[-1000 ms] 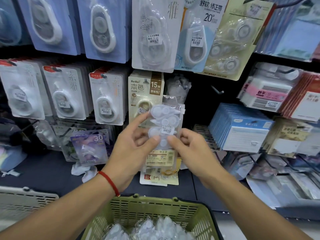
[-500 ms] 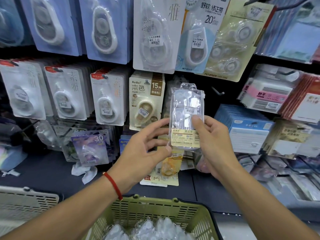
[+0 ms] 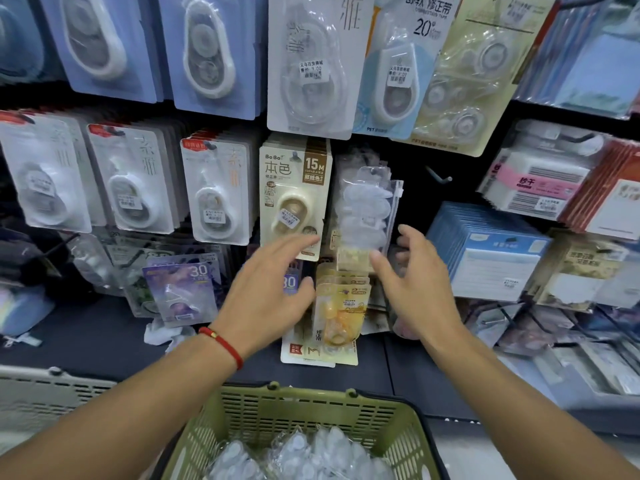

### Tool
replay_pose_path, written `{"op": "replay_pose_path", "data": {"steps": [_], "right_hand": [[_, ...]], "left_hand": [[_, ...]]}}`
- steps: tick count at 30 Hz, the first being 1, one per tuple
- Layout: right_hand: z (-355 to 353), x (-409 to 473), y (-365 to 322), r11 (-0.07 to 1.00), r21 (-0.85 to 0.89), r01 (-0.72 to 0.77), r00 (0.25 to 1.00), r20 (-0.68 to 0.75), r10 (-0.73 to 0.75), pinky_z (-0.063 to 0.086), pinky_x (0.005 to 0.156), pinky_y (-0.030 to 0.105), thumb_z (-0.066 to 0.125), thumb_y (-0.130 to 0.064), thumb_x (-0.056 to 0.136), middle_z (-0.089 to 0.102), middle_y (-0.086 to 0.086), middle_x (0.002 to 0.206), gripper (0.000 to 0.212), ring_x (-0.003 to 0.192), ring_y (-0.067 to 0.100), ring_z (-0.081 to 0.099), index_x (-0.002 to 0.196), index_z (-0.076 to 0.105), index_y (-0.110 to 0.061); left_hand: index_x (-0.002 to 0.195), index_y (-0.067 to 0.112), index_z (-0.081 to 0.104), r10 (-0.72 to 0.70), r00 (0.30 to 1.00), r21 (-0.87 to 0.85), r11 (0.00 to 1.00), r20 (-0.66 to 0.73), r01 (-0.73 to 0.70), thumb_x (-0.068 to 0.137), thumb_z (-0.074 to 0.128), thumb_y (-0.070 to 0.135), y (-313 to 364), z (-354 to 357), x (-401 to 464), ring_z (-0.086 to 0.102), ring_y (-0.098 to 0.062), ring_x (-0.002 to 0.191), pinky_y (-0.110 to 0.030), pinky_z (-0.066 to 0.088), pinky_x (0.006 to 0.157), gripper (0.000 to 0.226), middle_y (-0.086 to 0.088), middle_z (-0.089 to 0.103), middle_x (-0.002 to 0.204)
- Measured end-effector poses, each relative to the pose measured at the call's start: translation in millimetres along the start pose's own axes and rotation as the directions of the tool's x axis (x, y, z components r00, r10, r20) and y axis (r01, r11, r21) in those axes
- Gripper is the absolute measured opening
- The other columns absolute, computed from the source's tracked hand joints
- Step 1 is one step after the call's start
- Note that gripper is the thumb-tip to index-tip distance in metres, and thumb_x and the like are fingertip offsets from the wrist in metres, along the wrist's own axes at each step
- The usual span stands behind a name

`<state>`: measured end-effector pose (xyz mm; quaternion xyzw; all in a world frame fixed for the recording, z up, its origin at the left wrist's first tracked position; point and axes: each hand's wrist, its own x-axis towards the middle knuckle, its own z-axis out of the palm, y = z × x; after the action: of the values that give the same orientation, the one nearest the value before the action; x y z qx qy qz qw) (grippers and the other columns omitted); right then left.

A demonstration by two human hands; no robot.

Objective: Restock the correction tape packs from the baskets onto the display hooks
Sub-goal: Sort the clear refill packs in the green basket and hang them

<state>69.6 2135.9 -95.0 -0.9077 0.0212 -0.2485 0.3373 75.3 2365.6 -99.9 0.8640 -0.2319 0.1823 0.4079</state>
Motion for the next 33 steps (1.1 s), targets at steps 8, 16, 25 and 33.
{"op": "replay_pose_path", "data": {"steps": [8,16,25,33], "right_hand": [[45.2,55.9,2.3,0.736,-0.5,0.455,0.89,0.224,-0.398,0.027,0.127,0.052,0.058,-0.025,0.101,0.012,0.01,0.176,0.063,0.161,0.032,0.014,0.16,0.039,-0.017],[78.2,132.0,16.0,0.658,-0.659,0.364,0.928,0.314,-0.198,0.027,0.125,0.055,0.067,-0.026,0.093,-0.007,0.006,0.177,0.096,0.162,0.03,0.006,0.168,0.007,-0.028],[60.1,88.6,23.6,0.851,-0.432,0.299,0.954,0.17,-0.249,0.047,0.11,0.052,0.061,-0.011,0.093,0.039,0.02,0.162,0.063,0.143,0.04,0.043,0.154,0.046,-0.01],[53.2,-63.9,57.4,0.933,-0.185,0.307,0.813,0.561,-0.156,0.056,0.076,0.042,0.054,-0.03,0.097,0.07,-0.006,0.091,0.02,0.086,0.025,0.069,0.108,0.069,-0.02]], "left_hand": [[0.161,0.021,0.036,0.192,0.98,0.461,0.865,0.055,-0.196,0.082,0.073,0.008,-28.6,1.5,25.2,0.006,-0.032,0.162,-0.048,0.023,0.129,0.089,-0.011,0.005,0.175],[0.166,0.022,0.024,0.205,0.971,0.456,0.858,0.119,-0.237,0.078,0.069,-0.004,-39.3,-3.2,22.5,-0.002,-0.028,0.163,-0.045,0.041,0.12,0.102,-0.006,-0.008,0.176],[0.161,0.026,0.037,0.201,0.967,0.387,0.888,0.158,-0.248,0.083,0.066,-0.003,-51.5,-11.7,-3.6,0.026,-0.027,0.157,-0.045,0.062,0.076,0.088,0.002,0.004,0.176],[0.148,0.027,0.056,-0.102,0.746,0.37,0.907,0.658,-0.202,0.087,0.06,0.011,-91.2,7.8,-117.5,0.05,-0.026,0.138,-0.045,0.045,0.111,0.063,0.0,0.054,0.15]]}}
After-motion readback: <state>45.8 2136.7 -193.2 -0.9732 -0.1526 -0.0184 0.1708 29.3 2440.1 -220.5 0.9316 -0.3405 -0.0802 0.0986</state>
